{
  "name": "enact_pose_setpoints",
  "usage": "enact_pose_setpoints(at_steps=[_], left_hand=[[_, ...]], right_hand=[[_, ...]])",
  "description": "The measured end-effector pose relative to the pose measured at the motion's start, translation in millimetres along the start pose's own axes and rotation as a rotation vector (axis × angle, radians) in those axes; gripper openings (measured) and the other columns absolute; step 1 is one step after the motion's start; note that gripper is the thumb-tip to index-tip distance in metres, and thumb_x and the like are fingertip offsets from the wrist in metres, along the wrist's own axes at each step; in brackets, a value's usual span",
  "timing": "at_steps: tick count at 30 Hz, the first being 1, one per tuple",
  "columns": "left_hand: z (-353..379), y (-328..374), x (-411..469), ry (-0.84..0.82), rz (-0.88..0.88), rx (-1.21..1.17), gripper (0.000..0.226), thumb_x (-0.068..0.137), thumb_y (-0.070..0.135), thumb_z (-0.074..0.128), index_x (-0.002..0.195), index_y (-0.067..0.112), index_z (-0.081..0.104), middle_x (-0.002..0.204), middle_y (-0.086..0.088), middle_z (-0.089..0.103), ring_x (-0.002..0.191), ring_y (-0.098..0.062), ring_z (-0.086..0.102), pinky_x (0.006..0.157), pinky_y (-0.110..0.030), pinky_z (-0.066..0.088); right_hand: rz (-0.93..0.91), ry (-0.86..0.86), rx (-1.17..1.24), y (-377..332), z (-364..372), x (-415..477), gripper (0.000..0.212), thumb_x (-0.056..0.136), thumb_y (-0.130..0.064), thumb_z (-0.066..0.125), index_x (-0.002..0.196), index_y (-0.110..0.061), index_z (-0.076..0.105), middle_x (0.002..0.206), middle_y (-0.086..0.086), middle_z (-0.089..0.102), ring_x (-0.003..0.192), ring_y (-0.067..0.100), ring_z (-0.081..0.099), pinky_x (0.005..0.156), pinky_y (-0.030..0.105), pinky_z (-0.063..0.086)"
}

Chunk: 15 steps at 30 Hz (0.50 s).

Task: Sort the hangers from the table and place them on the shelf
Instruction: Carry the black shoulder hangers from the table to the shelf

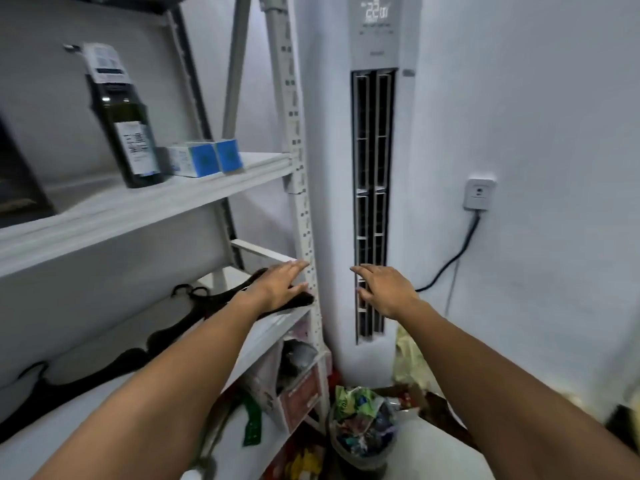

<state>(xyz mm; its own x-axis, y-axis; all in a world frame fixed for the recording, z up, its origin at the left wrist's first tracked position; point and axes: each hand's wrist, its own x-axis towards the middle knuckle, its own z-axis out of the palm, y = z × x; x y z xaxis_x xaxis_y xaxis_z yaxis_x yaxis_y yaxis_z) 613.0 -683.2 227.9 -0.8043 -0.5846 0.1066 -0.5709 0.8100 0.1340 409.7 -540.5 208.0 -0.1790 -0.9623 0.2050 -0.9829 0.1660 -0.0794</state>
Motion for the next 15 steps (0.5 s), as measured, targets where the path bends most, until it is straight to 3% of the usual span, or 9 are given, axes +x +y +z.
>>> enact_pose_setpoints(at_steps=[4,10,15], left_hand=[[17.3,51.9,38.2,-0.048,0.12,0.019,0.056,0.099,0.04,0.036,0.148,0.019,0.02,0.156,-0.003,0.023,0.144,-0.018,0.019,0.119,-0.036,0.012],[42.2,144.5,89.9,-0.051,0.335,0.008,0.054,0.099,0.038,0.036,0.147,0.018,0.022,0.154,-0.003,0.026,0.142,-0.018,0.023,0.118,-0.035,0.012],[69.0,226.4,127.0,-0.109,0.507,-0.002,0.054,0.1,0.039,0.033,0.149,0.02,0.018,0.156,0.001,0.021,0.145,-0.016,0.016,0.119,-0.036,0.005]], right_hand=[[0.128,0.001,-0.028,50.3,-9.2,-43.1,0.05,0.099,-0.034,0.04,0.147,-0.023,0.03,0.15,0.003,0.036,0.134,0.023,0.037,0.11,0.035,0.026],[0.34,-0.011,-0.054,125.0,-18.9,-116.9,0.049,0.1,-0.035,0.037,0.147,-0.023,0.029,0.15,0.002,0.036,0.132,0.024,0.039,0.11,0.034,0.025],[0.53,-0.015,-0.091,175.7,-24.9,-182.0,0.049,0.101,-0.036,0.036,0.147,-0.024,0.029,0.149,-0.001,0.036,0.13,0.023,0.04,0.109,0.033,0.026]])
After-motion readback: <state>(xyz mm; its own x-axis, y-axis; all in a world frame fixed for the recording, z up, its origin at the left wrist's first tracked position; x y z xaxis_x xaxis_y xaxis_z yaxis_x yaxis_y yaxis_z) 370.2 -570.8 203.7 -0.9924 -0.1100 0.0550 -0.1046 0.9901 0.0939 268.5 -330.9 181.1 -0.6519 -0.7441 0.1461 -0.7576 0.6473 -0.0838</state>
